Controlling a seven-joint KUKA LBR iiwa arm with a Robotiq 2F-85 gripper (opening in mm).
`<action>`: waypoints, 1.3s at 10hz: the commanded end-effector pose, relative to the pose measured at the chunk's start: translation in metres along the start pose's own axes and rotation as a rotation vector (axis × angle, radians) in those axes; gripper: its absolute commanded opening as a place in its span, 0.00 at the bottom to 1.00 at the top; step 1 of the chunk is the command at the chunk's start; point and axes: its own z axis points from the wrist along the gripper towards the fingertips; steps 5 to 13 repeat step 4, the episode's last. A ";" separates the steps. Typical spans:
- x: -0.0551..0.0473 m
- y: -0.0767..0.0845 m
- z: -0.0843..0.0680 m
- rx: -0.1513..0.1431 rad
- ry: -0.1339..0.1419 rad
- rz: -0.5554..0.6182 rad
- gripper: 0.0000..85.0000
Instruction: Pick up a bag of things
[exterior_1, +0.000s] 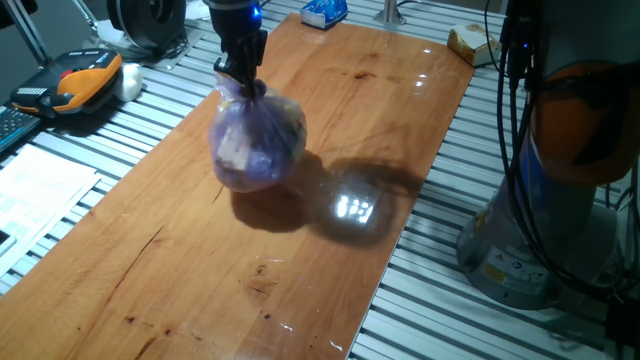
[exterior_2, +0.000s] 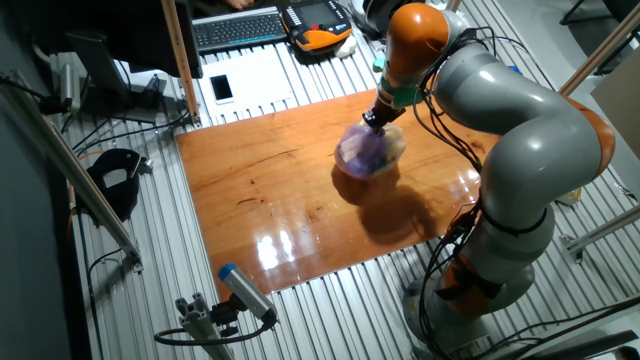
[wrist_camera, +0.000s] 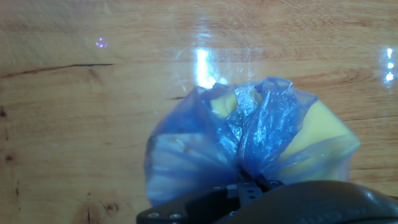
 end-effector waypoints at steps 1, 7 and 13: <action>0.000 0.001 0.000 0.000 0.000 0.000 0.00; 0.000 0.000 0.000 0.011 -0.007 -0.002 0.00; 0.000 0.000 0.000 0.011 -0.007 -0.002 0.00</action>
